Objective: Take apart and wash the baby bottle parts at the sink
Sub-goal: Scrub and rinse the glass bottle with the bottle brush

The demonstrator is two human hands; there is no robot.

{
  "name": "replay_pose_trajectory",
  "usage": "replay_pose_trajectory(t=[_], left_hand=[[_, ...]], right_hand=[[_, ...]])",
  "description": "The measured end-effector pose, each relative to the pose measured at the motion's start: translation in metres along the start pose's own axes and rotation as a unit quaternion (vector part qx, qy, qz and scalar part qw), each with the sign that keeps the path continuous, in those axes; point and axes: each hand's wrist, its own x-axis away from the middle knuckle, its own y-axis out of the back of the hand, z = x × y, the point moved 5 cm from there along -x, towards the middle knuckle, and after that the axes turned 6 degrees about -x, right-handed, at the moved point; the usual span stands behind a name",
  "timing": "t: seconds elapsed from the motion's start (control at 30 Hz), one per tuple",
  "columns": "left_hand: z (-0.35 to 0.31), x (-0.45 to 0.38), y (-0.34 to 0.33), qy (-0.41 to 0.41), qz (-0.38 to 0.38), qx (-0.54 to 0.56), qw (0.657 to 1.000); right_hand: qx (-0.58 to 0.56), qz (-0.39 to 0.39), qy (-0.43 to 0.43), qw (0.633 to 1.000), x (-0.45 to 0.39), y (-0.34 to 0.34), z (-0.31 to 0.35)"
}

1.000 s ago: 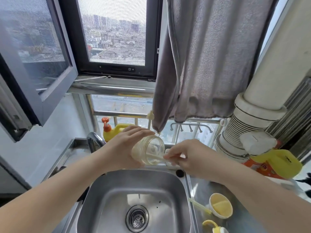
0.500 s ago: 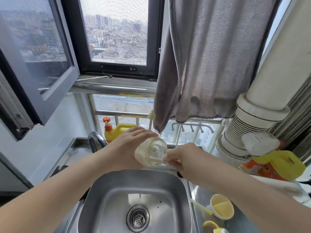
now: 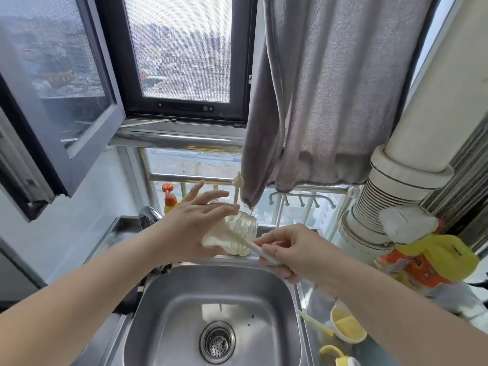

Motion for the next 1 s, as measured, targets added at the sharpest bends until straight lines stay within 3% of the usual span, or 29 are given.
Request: replay_pose_trajectory(t=[0.2, 0.5, 0.57, 0.67, 0.7, 0.8, 0.87, 1.0], left_hand=[[-0.006, 0.003, 0.000, -0.012, -0.036, -0.092, 0.995], [-0.007, -0.004, -0.005, -0.044, -0.033, -0.150, 0.987], [-0.007, -0.006, -0.005, -0.040, -0.047, -0.146, 0.987], [-0.006, -0.012, 0.009, 0.000, -0.084, -0.051, 0.995], [-0.005, -0.014, 0.013, 0.008, -0.091, -0.028, 0.995], [0.000, -0.014, 0.015, 0.023, -0.075, 0.017, 0.997], [0.006, -0.010, 0.013, 0.038, -0.070, 0.043, 0.996], [0.008, -0.009, 0.012, 0.040, -0.042, 0.054, 0.997]], right_hand=[[-0.123, 0.021, -0.018, 0.992, -0.001, -0.006, 0.000], [-0.099, 0.009, 0.002, 0.995, -0.003, -0.004, 0.003], [-0.068, 0.011, 0.012, 0.998, -0.002, -0.006, 0.003], [0.054, -0.003, 0.081, 0.995, 0.001, -0.008, 0.009], [0.141, -0.011, 0.129, 0.982, 0.002, -0.008, 0.014], [0.390, -0.013, 0.218, 0.895, 0.001, -0.006, 0.024], [0.393, -0.025, 0.231, 0.890, 0.000, 0.002, 0.029], [0.277, -0.090, 0.235, 0.927, 0.000, 0.014, 0.036]])
